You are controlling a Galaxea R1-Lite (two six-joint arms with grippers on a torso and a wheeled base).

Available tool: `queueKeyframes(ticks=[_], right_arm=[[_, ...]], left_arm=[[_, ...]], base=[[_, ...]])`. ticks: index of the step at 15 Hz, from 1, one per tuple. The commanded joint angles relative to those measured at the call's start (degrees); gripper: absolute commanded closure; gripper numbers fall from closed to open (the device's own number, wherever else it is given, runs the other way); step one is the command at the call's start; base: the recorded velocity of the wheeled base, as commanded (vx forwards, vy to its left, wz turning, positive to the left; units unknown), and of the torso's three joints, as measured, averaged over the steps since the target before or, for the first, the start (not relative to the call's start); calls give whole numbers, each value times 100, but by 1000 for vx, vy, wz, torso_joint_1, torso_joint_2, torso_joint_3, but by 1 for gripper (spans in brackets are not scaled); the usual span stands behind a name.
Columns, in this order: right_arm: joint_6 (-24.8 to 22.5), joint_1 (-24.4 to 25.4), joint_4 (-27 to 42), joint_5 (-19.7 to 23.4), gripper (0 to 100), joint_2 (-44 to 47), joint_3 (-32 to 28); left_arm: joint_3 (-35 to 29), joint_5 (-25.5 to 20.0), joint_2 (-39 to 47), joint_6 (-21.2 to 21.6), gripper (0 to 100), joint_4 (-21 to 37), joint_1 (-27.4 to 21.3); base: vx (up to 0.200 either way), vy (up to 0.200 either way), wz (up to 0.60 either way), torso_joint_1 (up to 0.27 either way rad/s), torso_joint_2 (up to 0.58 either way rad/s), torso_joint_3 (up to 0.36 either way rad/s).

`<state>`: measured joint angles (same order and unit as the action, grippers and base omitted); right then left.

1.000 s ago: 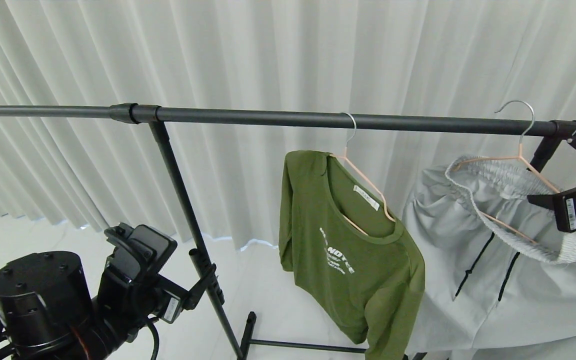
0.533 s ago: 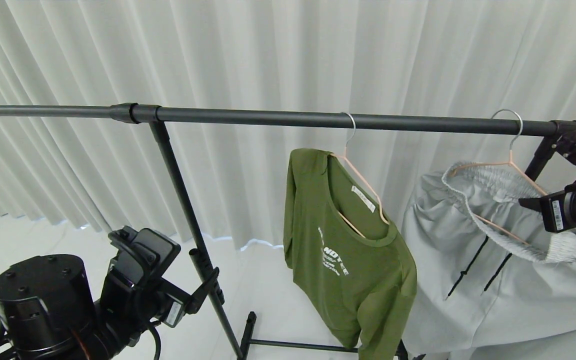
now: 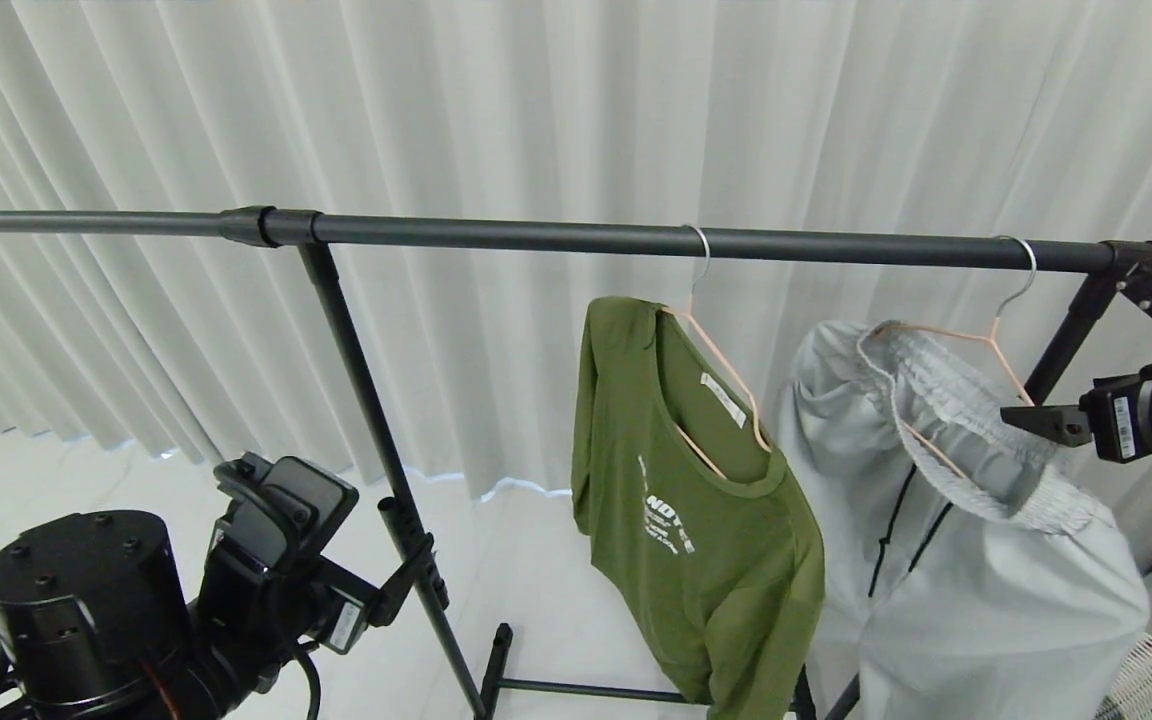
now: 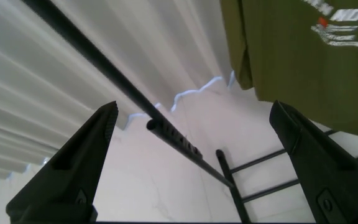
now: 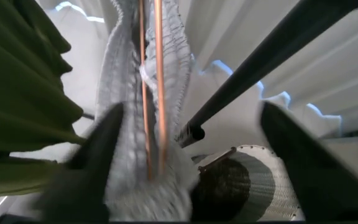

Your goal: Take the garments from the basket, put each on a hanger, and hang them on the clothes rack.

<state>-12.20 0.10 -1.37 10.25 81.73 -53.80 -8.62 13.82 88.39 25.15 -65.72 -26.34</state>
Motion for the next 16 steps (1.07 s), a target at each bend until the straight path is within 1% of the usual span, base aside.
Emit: queueKeyframes(ticks=[1, 2, 3, 5, 7, 10, 12, 14, 16], right_arm=[[-1, 17, 5, 12, 0, -509, 159], [7, 17, 5, 21, 0, -667, 229], [25, 17, 5, 29, 0, -1097, 467], [78, 17, 5, 21, 0, -1607, 765], [60, -27, 13, -23, 0, -2205, 1196], [43, -247, 49, -23, 0, -2829, 1697], [25, -493, 75, -85, 0, -3259, 2093], [16, -748, 84, -120, 0, -3567, 2374], [7, -906, 198, -120, 0, -3804, 2550]], left_arm=[[9, 235, 2, -1, 0, -2, 6], [1, 288, 2, -10, 0, -2, -2], [1, 358, -42, -1, 0, -2, 6], [9, 428, -129, -1, 0, -2, 6], [88, 560, -305, -1, 0, -2, 15], [422, 718, -701, -1, 0, -2, 15], [800, 912, -1167, 8, 0, -2, 15], [862, 1184, -1553, 8, 0, 59, 24], [862, 1518, -1659, -36, 0, 59, 138]], base=[[0, 0, 0, 0, 0, 0], [-200, 0, 0, 2, -2, -7], [-200, 0, 0, -2, 2, 12], [-200, 0, 0, 12, 7, -5], [-200, 0, 0, -12, 5, 5], [-200, 0, 0, -1, 5, -2], [-200, 0, 0, -2, 0, 2], [-200, 0, 0, 2, 7, 2], [-200, 0, 0, 2, 2, 7]])
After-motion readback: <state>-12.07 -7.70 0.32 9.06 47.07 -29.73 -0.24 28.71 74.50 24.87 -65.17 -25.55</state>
